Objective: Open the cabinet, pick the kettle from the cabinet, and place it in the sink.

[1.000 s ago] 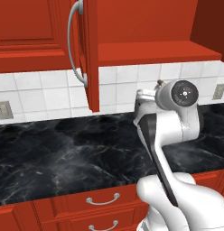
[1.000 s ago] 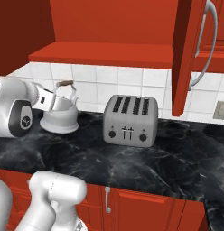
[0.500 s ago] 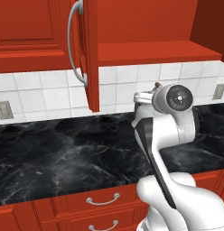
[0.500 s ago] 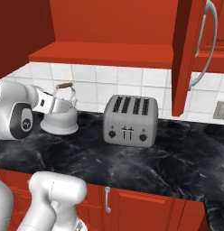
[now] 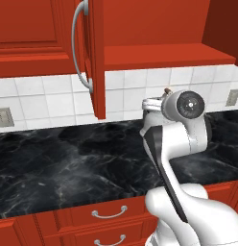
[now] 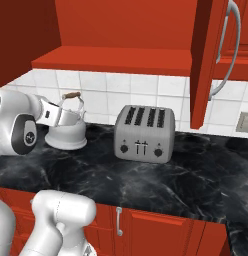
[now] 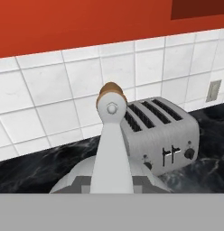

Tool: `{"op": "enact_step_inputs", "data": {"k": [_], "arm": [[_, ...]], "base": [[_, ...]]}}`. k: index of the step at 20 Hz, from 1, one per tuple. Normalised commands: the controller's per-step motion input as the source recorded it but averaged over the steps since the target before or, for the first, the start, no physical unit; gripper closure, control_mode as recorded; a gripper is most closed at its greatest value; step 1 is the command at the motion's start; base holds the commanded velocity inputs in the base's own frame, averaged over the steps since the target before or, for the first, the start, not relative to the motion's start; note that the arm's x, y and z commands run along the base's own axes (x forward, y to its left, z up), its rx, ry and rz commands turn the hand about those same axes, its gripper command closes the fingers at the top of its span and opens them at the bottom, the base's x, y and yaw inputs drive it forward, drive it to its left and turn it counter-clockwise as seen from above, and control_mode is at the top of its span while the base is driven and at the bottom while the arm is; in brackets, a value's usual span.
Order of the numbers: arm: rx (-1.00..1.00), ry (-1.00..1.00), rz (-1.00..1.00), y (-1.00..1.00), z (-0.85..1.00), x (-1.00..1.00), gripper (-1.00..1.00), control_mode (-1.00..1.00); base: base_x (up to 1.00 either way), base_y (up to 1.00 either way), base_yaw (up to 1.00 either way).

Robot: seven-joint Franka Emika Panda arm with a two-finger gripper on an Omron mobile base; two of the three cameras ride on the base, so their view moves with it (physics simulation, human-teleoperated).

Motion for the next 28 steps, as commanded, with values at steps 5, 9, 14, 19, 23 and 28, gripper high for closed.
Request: {"op": "enact_step_inputs", "data": {"k": [5,9,14,19,23,28], "arm": [[0.0,0.0,0.0,0.0,0.0,0.0,1.0,-1.0],[0.0,0.0,0.0,0.0,0.0,0.0,1.0,-1.0],[0.0,0.0,0.0,0.0,0.0,0.0,1.0,1.0],[0.0,0.0,0.0,0.0,0.0,0.0,1.0,1.0],[0.0,0.0,0.0,0.0,0.0,0.0,1.0,1.0],[0.0,0.0,0.0,0.0,0.0,0.0,1.0,1.0]], "base": [[0.0,0.0,0.0],[0.0,0.0,0.0],[0.0,0.0,0.0],[0.0,0.0,0.0],[-0.01,0.0,0.0],[-0.29,0.0,-0.06]]}}
